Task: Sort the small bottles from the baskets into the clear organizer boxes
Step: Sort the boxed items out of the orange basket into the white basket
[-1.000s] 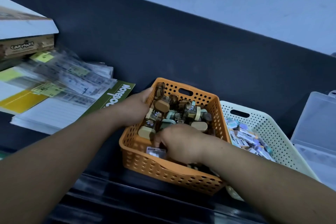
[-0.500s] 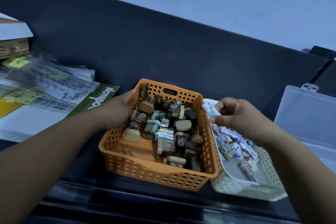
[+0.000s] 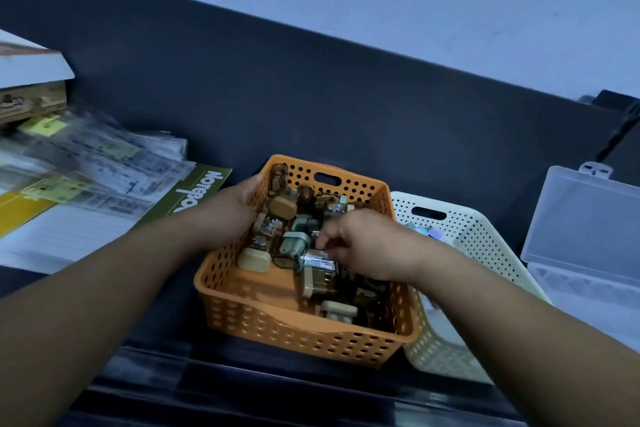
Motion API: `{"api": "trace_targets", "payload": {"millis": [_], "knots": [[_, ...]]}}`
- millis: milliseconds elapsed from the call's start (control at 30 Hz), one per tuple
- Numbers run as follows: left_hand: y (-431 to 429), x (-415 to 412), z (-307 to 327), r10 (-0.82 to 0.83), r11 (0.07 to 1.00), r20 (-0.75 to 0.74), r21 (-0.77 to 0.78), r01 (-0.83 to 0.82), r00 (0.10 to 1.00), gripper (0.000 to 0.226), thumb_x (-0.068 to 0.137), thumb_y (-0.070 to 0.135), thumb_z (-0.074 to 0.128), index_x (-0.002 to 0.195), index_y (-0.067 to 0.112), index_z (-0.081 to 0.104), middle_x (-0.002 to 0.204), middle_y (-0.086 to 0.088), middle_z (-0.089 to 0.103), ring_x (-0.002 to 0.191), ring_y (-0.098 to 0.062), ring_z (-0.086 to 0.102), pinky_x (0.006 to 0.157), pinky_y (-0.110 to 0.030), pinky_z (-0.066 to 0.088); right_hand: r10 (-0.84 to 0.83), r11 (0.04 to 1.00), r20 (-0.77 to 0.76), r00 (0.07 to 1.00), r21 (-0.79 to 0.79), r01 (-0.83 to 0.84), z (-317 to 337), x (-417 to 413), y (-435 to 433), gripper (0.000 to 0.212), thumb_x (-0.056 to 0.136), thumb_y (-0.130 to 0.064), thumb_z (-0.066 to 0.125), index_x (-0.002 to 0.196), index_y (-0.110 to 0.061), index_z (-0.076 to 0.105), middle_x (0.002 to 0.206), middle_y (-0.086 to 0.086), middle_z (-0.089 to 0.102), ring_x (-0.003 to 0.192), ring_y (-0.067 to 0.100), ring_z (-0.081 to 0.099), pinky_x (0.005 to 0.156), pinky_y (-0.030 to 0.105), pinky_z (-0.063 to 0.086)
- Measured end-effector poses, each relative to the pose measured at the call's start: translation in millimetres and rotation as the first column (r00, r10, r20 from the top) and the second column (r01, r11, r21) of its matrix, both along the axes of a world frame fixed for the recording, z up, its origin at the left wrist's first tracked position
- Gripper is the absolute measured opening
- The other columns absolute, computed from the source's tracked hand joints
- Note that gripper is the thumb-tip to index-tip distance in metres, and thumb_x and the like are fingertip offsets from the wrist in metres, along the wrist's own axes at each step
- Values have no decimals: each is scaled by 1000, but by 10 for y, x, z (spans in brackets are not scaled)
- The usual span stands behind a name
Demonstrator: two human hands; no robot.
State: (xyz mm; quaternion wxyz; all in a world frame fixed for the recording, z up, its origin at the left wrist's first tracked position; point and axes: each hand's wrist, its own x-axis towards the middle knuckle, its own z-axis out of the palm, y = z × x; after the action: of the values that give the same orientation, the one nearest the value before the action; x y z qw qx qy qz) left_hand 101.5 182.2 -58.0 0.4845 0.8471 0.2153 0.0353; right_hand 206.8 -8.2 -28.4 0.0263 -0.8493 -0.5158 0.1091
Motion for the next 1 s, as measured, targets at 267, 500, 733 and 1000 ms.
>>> {"api": "trace_targets", "payload": {"millis": [267,500,733,1000], "knots": [[27,-34,-2,15,1000,-32,-27,-16,999,72,89,19,46,148,45,17,139,15,43,127,-17,45,106,-38,37,69,946,92,993,-323,-36,-99,40,364,26,83,-28,72,107,-20,65,96,-2,64,92,19,60,83,37,53],[42,23,-29,-15,998,30,-56,17,999,56,96,8,39,133,50,34,109,17,59,97,-3,56,80,-25,46,74,944,82,994,-327,-43,-189,5,308,50,78,-54,71,116,-24,57,106,-5,62,104,20,55,100,40,34],[83,23,-67,-16,997,-2,-74,16,1000,71,89,15,40,147,48,16,139,6,50,118,-18,54,101,-43,45,42,930,51,998,-368,-20,-157,-92,346,24,87,-45,61,97,-24,55,88,-7,55,92,19,51,94,39,32],[88,53,-83,-12,998,17,-56,13,1000,69,90,15,42,147,46,19,133,6,54,112,-15,57,96,-37,46,2,903,45,999,-429,17,-189,-134,410,57,78,-61,65,115,-18,57,107,-2,61,102,22,54,100,43,32]]}}
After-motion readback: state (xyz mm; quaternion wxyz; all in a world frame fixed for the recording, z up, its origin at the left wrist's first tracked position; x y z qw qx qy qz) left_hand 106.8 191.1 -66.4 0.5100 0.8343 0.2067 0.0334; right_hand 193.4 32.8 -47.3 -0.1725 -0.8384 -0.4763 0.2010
